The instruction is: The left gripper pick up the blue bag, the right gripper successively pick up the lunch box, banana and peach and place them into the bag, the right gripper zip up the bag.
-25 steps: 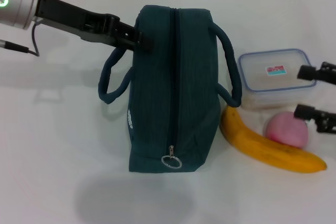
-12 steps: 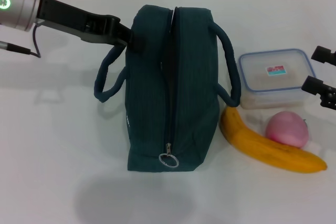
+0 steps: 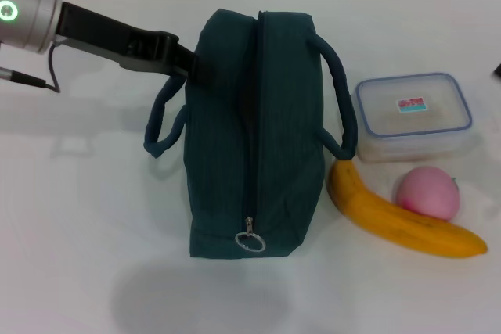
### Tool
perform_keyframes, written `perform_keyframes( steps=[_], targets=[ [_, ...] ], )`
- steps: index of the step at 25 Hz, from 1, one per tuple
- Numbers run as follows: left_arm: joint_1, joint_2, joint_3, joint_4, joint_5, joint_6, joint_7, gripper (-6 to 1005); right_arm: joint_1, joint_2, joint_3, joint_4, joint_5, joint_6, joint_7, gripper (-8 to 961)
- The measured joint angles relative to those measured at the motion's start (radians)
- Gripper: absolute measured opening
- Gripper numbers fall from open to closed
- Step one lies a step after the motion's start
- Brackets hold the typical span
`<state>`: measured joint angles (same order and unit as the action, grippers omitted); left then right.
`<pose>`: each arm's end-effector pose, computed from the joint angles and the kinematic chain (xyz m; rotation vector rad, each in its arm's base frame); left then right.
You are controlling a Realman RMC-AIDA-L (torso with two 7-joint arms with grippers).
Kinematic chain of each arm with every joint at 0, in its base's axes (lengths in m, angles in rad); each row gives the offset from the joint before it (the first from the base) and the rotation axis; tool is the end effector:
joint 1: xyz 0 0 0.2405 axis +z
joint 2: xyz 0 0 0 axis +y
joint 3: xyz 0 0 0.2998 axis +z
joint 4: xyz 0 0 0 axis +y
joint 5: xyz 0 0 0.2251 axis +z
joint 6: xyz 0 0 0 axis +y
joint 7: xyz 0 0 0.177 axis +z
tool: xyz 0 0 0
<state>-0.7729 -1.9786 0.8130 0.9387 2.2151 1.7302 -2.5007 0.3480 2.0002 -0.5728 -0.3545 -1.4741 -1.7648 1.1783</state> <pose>-0.2031 0.4305 0.0098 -2.6732 -1.5261 -0.2934 0.3300 0.3215 0.0210 -2.1551 0.6604 1.3534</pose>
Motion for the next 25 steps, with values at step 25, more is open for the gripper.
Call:
perform_keyframes(
  steps=[25],
  targets=[
    [0.008,-0.025,0.0,-0.012,0.051,0.0,0.046,48,0.093,0.016,0.054,0.287,0.04,0.497,0.225,759]
  ],
)
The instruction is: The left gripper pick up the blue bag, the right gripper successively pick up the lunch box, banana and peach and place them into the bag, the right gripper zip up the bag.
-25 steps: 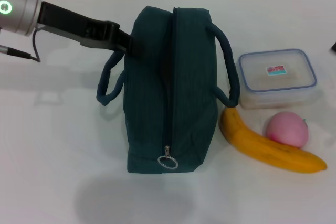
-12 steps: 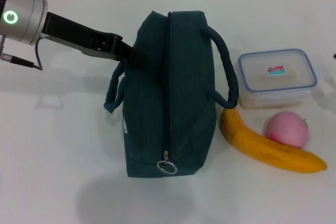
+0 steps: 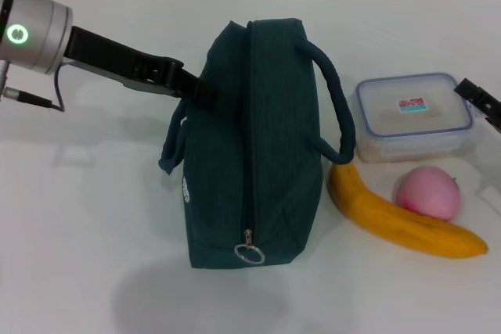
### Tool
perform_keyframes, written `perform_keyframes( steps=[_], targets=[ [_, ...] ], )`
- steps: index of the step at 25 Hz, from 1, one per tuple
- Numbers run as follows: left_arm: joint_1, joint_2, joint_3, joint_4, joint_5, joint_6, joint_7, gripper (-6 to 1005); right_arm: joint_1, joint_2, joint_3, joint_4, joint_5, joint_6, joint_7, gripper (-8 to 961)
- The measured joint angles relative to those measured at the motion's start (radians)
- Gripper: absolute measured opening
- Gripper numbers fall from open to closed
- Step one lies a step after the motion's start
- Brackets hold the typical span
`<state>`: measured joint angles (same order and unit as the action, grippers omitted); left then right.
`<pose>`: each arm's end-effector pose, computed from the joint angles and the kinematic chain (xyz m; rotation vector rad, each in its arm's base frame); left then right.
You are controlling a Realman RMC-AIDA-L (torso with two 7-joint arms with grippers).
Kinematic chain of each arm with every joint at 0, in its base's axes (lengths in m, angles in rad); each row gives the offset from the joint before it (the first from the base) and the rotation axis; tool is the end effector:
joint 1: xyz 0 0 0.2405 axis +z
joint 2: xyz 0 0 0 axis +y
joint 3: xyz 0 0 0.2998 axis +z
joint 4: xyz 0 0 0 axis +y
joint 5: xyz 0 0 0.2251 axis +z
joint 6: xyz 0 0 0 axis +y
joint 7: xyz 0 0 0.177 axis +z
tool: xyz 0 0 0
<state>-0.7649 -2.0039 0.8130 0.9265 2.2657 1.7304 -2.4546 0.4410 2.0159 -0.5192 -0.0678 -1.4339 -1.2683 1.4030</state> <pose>-0.2124 0.4226 -0.0047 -2.6988 -1.5116 -0.2303 0.3806 0.3633 -0.0494 -1.7420 1.4398 1.2042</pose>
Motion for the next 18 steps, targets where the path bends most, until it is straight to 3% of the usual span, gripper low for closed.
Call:
perform_keyframes(
  steps=[8,16,18],
  targets=[
    [0.002,0.0,0.0,0.0,0.0,0.0,0.001,49,0.007,0.0,-0.001,0.003,-0.001,0.02,0.025,752],
    [0.003,-0.002,0.0,0.0,0.0,0.0,0.009,49,0.002,-0.002,-0.001,-0.004,0.0,0.018,0.054,312],
    [0.003,-0.002,0.0,0.0,0.0,0.0,0.009,49,0.002,-0.002,-0.001,-0.005,0.002,0.013,0.062,262]
  ],
)
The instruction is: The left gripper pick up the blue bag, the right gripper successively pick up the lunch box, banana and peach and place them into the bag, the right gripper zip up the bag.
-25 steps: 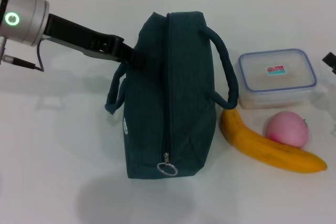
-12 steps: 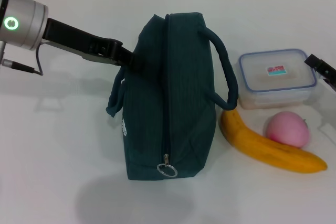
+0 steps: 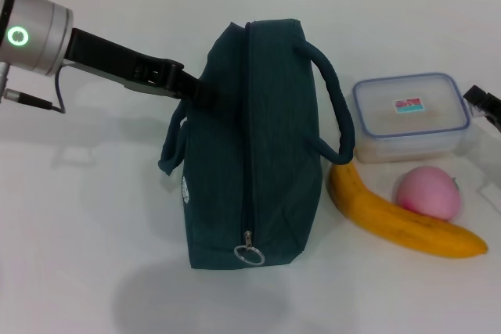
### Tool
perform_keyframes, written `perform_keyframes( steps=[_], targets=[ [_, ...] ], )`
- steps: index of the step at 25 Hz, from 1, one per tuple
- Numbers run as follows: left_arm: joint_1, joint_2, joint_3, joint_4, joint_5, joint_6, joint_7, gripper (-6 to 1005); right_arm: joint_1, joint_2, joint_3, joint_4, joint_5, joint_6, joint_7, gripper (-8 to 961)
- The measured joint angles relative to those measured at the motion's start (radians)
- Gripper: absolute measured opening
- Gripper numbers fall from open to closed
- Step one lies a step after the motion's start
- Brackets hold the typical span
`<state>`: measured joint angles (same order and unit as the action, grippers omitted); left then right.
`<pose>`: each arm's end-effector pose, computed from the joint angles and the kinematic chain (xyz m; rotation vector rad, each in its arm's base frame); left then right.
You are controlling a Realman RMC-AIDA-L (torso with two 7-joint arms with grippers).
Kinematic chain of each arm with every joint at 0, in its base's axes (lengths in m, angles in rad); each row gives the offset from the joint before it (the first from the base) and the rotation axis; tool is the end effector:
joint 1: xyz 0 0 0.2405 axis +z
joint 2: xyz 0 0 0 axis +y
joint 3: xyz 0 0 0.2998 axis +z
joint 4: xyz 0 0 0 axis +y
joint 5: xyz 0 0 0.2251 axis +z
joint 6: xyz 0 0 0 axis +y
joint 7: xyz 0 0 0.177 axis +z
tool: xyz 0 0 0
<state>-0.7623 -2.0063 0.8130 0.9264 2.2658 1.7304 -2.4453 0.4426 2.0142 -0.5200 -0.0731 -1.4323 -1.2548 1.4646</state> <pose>-0.2131 0.4216 -0.0058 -2.7049 -1.5036 -0.2310 0.3827 0.3654 -0.0478 -1.7040 1.5001 1.2216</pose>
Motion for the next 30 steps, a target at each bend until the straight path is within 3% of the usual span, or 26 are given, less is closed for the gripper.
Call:
perform_keyframes(
  steps=[9,18,25,30],
  targets=[
    [0.0,0.001,0.0,0.0,0.0,-0.009,0.017,50,-0.001,0.003,0.013,0.006,0.026,-0.043,0.04,96],
    [-0.001,0.003,0.0,0.0,0.0,-0.013,0.022,50,-0.002,0.006,0.014,0.008,0.076,-0.016,0.241,103],
    [-0.007,0.005,0.0,0.001,0.0,-0.031,0.026,50,-0.01,0.006,0.014,0.009,0.097,-0.044,0.534,109],
    [-0.009,0.005,0.0,0.001,0.0,-0.037,0.033,50,-0.015,0.006,0.014,0.018,0.135,-0.094,0.571,112]
  ],
)
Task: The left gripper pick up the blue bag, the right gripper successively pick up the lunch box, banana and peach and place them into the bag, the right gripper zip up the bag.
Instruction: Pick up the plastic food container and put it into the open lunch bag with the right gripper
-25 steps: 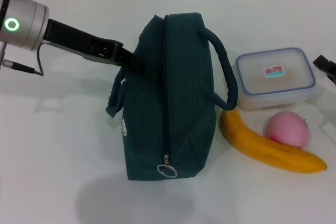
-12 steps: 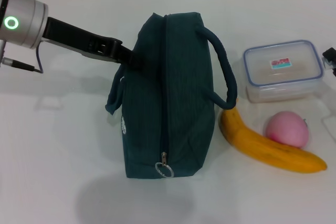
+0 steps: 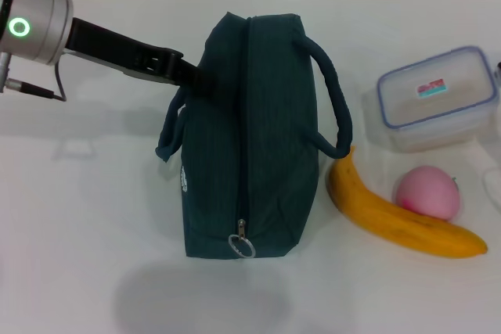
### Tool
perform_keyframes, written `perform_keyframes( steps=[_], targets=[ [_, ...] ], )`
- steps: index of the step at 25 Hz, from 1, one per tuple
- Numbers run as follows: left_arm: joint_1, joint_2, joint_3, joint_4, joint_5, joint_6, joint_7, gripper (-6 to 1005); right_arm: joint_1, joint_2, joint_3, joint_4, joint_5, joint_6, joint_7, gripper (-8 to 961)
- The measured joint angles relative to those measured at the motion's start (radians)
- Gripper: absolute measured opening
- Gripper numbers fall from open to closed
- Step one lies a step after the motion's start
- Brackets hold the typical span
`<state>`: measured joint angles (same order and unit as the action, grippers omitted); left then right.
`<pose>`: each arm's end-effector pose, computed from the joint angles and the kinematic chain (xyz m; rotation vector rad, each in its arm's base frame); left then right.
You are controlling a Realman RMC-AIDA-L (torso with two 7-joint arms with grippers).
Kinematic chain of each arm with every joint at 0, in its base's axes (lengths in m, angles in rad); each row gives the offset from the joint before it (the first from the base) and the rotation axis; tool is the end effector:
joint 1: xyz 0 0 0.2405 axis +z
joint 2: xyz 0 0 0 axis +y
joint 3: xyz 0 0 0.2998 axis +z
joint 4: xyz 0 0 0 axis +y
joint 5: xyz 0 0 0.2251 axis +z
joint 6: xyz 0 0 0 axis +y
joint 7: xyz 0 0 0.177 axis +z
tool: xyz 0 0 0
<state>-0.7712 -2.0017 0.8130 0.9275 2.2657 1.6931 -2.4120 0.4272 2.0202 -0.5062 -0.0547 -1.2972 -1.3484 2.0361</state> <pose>-0.2109 0.4309 -0.0028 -2.6972 -1.4277 -0.2452 0.3766 0.3637 -0.0277 -1.1986 2.0043 1.7087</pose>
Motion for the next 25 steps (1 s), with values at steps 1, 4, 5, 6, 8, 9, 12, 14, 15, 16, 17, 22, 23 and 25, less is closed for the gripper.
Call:
perform_keyframes(
  steps=[1,4,5,6,8,9,12,14,15,16,17,22,23,25],
  targets=[
    [0.0,0.0,0.0,0.0,0.0,0.0,0.002,50,0.0,0.0,0.0,0.002,0.008,-0.015,0.009,113],
    [0.0,-0.002,0.0,0.0,0.0,0.0,0.007,51,-0.001,0.0,0.0,0.002,0.019,-0.042,0.034,116],
    [0.0,-0.003,0.0,0.0,0.0,0.0,0.008,51,0.0,0.0,0.001,0.002,0.02,-0.049,0.037,116],
    [0.0,-0.003,0.0,-0.001,0.0,0.0,0.009,51,0.002,0.0,0.001,0.002,0.022,-0.059,0.039,117],
    [0.0,-0.005,0.0,-0.001,0.0,0.0,0.01,51,0.006,0.0,0.001,0.002,0.034,-0.08,0.04,119],
    [0.001,-0.006,0.0,-0.001,0.0,0.0,0.01,51,0.008,0.001,0.002,0.002,0.042,-0.094,0.04,120],
    [0.003,-0.008,0.0,-0.001,0.0,0.0,0.01,51,0.014,0.003,0.002,0.002,0.082,-0.156,0.041,122],
    [0.005,-0.01,0.0,-0.001,0.0,0.0,0.01,51,0.026,0.006,0.002,0.003,0.111,-0.206,0.041,123],
    [0.005,-0.011,0.0,-0.001,0.0,0.0,0.01,51,0.037,0.007,0.002,0.006,0.128,-0.234,0.041,124],
    [0.005,-0.013,0.0,-0.001,0.0,0.0,0.01,51,0.052,0.007,0.002,0.015,0.145,-0.258,0.04,125],
    [0.005,-0.015,0.0,-0.001,0.0,0.0,0.01,51,0.059,0.008,0.001,0.021,0.152,-0.267,0.039,126],
    [-0.01,-0.022,0.0,-0.001,0.0,0.0,0.01,51,0.165,0.008,-0.002,0.065,0.192,-0.322,0.031,130],
    [-0.013,-0.023,0.0,-0.001,0.0,0.0,0.01,51,0.184,0.008,-0.003,0.07,0.192,-0.326,0.03,130],
    [-0.023,-0.026,0.005,-0.001,0.0,0.0,0.01,51,0.229,0.008,-0.006,0.078,0.191,-0.336,0.03,132]
  ],
)
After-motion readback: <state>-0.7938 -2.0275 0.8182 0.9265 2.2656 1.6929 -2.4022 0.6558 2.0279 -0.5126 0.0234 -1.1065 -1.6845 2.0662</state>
